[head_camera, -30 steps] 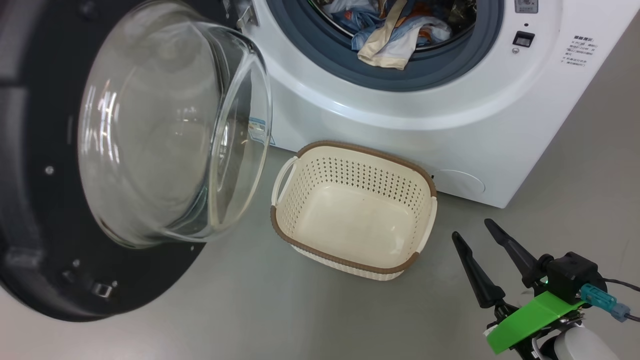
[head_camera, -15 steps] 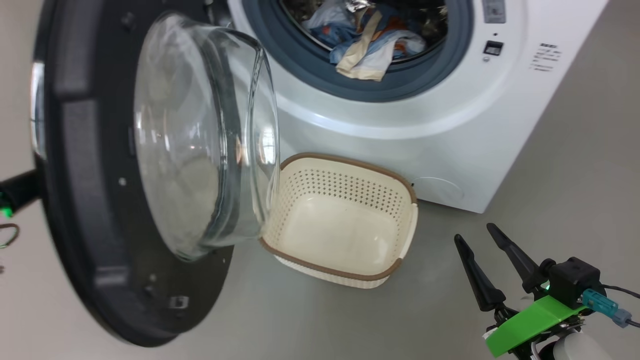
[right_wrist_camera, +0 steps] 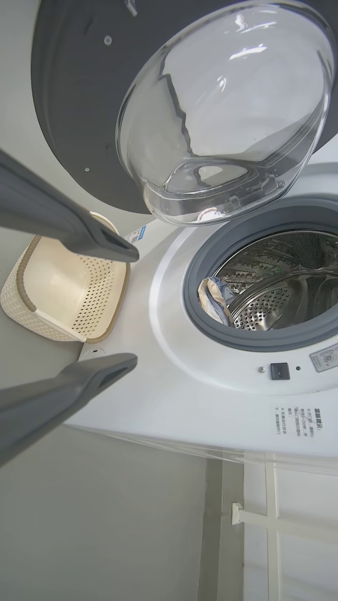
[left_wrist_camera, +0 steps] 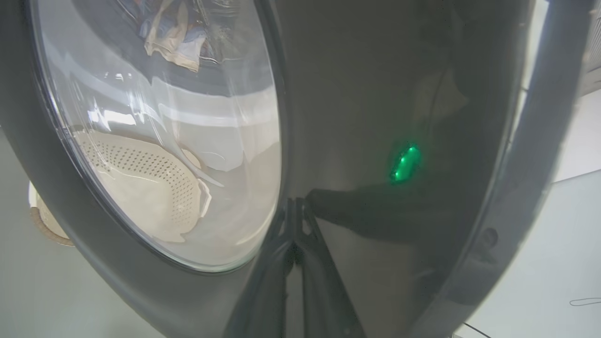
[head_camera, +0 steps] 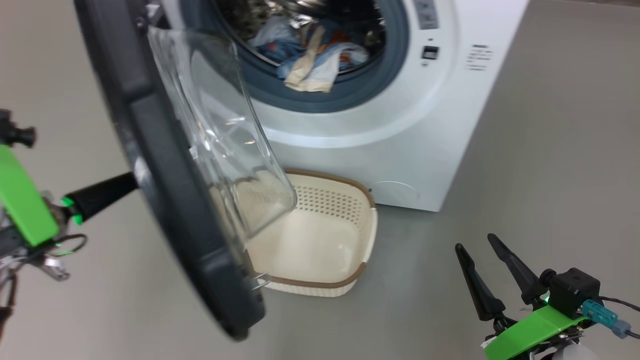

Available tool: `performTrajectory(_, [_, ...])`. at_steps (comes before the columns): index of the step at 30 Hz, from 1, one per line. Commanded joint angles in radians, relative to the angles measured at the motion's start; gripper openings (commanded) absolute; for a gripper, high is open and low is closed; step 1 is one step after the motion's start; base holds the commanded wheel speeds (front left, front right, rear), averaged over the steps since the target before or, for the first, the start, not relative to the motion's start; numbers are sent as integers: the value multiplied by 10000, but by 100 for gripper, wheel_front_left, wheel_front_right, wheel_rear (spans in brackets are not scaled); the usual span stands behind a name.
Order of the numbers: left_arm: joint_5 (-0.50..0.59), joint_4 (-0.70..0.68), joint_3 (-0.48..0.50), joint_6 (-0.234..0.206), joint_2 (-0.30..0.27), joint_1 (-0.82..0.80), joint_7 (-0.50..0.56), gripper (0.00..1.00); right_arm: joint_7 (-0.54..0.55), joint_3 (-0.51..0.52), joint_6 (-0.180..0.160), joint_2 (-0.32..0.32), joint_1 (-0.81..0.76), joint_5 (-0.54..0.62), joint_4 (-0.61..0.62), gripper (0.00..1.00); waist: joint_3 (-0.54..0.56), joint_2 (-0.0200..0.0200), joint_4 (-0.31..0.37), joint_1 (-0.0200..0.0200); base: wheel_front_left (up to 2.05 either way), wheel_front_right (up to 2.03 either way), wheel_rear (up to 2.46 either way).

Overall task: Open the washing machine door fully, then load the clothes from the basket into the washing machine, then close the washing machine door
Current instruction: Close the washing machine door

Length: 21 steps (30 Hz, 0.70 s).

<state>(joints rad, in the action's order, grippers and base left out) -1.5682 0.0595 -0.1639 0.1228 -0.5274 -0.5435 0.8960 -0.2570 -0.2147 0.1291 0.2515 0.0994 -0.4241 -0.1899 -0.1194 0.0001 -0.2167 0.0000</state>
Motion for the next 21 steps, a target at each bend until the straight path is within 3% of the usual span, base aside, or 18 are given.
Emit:
performTrajectory(1, [38,-398,304,79,-240,-583,-45,0,-48,-147,16,29,-52,56,258,100,56,-1,415,0,0,0,0])
performTrajectory(11, [443,133,3,79,216,-1077,-575,0,-48,-18,16,-213,12,59,288,100,-114,-1,1735,0,0,0,0])
performTrajectory(21, [770,669,49,79,171,-1514,-1095,0,-48,50,16,-456,131,72,323,100,-410,-1,2852,0,0,0,0])
